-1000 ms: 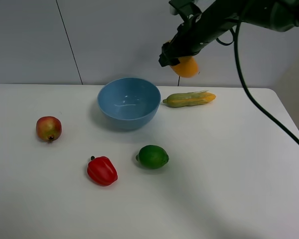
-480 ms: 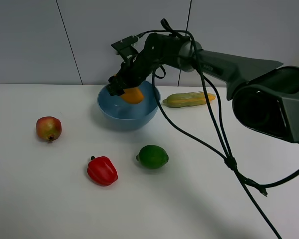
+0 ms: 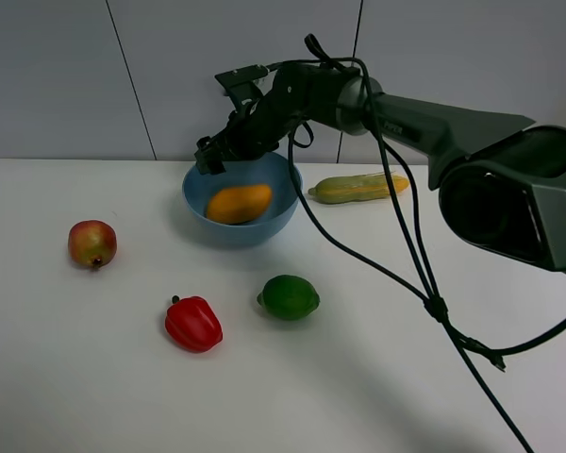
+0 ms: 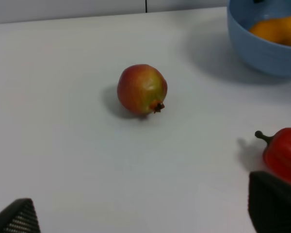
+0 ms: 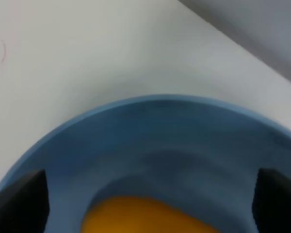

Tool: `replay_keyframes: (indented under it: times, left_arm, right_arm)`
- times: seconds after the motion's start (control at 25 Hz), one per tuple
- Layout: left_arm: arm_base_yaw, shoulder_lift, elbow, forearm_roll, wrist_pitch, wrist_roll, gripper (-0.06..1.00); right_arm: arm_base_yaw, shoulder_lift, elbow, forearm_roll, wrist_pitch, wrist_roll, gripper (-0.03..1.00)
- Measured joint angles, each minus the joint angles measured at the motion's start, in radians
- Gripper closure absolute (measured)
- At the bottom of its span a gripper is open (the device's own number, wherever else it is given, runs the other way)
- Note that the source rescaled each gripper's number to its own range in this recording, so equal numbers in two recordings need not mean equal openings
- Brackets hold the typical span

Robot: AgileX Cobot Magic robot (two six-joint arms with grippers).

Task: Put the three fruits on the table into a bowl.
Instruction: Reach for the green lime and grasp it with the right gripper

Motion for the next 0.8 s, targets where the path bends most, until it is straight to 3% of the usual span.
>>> replay_keyframes:
  times: [0.32, 0.8]
  left_arm:
    - [0.0, 0.0, 0.0, 0.0, 0.0, 0.0, 0.5]
    - [0.0, 0.0, 0.0, 0.0, 0.0, -0.001, 0.5]
  right_arm:
    - [0.032, -0.227, 0.028, -0.134, 0.274, 0.148, 0.4]
    - [0.199, -0.454, 0.463, -0.2, 0.359, 0.256, 0.4]
